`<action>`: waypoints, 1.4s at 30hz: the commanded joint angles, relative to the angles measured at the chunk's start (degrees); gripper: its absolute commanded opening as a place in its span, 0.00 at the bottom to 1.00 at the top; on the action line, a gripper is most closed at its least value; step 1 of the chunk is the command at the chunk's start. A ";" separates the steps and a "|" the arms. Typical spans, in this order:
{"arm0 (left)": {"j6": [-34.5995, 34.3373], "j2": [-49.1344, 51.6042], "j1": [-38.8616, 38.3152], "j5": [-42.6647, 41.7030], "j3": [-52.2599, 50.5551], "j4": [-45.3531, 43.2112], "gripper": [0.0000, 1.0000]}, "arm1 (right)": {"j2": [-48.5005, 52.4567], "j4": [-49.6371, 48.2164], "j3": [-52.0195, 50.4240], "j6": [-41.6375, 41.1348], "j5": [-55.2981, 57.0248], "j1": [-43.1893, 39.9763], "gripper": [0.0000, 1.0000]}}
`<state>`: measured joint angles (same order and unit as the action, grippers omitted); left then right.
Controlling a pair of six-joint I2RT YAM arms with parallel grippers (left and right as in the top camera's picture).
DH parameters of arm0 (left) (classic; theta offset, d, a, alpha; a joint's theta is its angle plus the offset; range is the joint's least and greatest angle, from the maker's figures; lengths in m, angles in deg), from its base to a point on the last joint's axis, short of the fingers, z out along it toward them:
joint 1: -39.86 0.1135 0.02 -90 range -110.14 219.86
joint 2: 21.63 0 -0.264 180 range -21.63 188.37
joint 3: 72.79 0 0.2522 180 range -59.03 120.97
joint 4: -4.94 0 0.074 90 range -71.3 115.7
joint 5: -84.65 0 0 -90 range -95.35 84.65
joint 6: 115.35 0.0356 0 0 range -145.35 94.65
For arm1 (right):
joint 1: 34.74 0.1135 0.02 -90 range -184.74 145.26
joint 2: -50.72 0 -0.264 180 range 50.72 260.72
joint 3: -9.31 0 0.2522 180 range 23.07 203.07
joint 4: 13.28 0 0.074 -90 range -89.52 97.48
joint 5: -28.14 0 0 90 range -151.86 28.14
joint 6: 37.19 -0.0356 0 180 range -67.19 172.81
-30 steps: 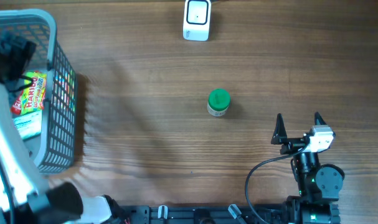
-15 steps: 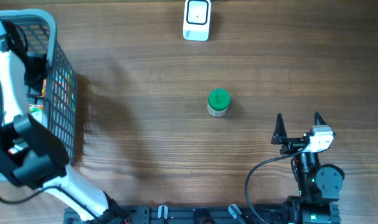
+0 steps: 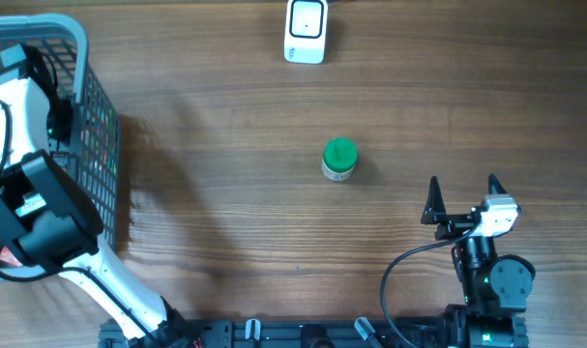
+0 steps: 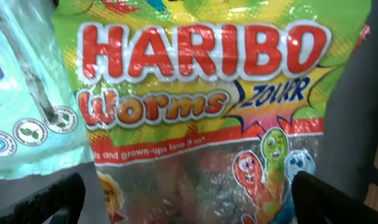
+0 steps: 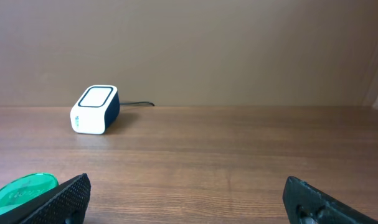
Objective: Scan the item barcode
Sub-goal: 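Grasp the Haribo Worms bag and place it left of the jar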
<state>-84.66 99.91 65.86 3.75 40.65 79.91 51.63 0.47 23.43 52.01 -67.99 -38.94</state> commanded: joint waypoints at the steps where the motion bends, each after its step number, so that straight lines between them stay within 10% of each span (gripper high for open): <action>1: -1.18 2.40 0.55 4.44 -0.48 -0.48 1.00 | -0.11 -0.26 -0.07 0.70 0.81 0.24 1.00; 7: -1.16 5.92 0.52 3.96 -0.48 -1.88 0.96 | -0.11 -0.26 -0.07 0.68 0.79 0.24 1.00; 14: 0.68 6.58 0.55 3.82 -0.44 -1.97 0.04 | -0.11 -0.26 -0.07 0.68 0.79 0.24 1.00; 32: 5.11 -31.21 3.56 -2.45 6.32 7.02 0.04 | -0.11 -0.26 -0.07 0.68 0.79 0.24 1.00; 42: 7.87 -45.33 -24.81 -2.58 6.23 12.63 0.04 | -0.11 -0.26 -0.07 0.68 0.79 0.24 1.00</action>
<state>-78.08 53.09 51.06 -0.42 46.86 91.50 51.63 0.47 23.43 52.01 -67.99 -38.94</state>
